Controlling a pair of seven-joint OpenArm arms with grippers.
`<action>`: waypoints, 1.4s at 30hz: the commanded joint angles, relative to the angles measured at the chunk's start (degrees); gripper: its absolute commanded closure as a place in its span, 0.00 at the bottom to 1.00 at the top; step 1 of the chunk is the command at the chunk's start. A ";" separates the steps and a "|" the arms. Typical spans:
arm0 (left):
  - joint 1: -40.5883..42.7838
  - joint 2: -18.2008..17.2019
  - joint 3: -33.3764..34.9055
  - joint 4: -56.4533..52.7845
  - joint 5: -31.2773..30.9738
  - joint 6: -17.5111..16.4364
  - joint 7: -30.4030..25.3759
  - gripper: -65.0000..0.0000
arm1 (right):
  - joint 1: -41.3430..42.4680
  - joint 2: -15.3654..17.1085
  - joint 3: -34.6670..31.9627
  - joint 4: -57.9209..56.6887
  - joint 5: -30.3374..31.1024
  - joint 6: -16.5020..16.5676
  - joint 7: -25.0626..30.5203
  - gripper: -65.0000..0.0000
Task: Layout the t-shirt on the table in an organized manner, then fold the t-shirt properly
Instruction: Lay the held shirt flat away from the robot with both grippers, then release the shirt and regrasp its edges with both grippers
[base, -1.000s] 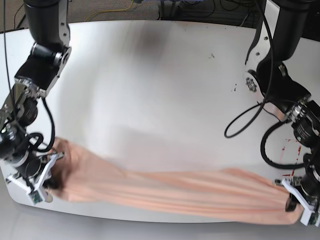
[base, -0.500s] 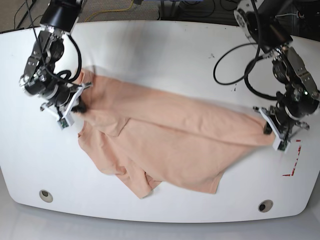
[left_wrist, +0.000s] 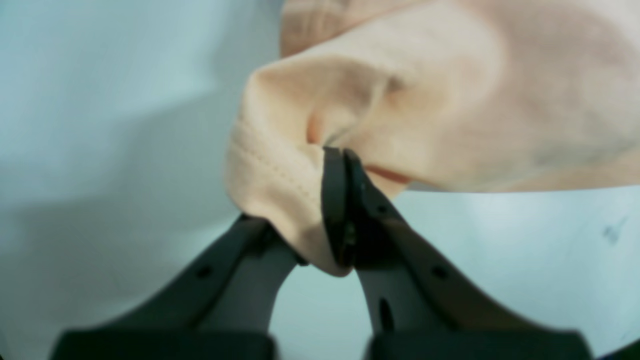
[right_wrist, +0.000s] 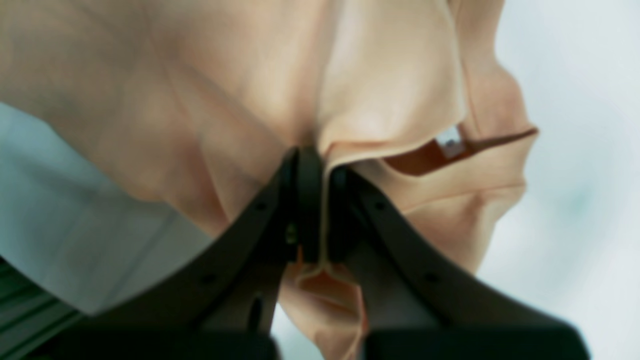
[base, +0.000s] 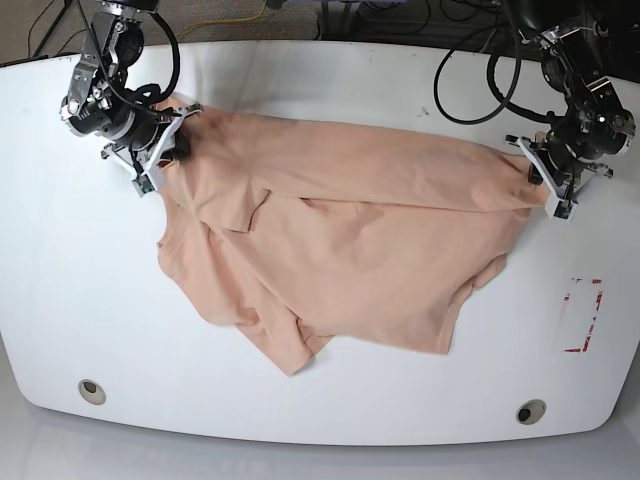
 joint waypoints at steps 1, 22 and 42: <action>0.62 -1.74 -0.96 1.16 -0.52 -0.03 -1.00 1.00 | -0.42 0.78 0.21 1.11 0.62 -0.03 0.99 0.97; 3.00 -3.06 -1.31 1.16 -0.52 -0.03 -0.74 0.46 | -4.11 -1.15 0.74 7.70 0.71 -0.03 0.82 0.01; -13.44 -2.88 -1.31 3.27 -0.70 -0.03 8.32 0.47 | 15.67 -0.63 1.88 2.69 -6.85 -0.03 0.82 0.04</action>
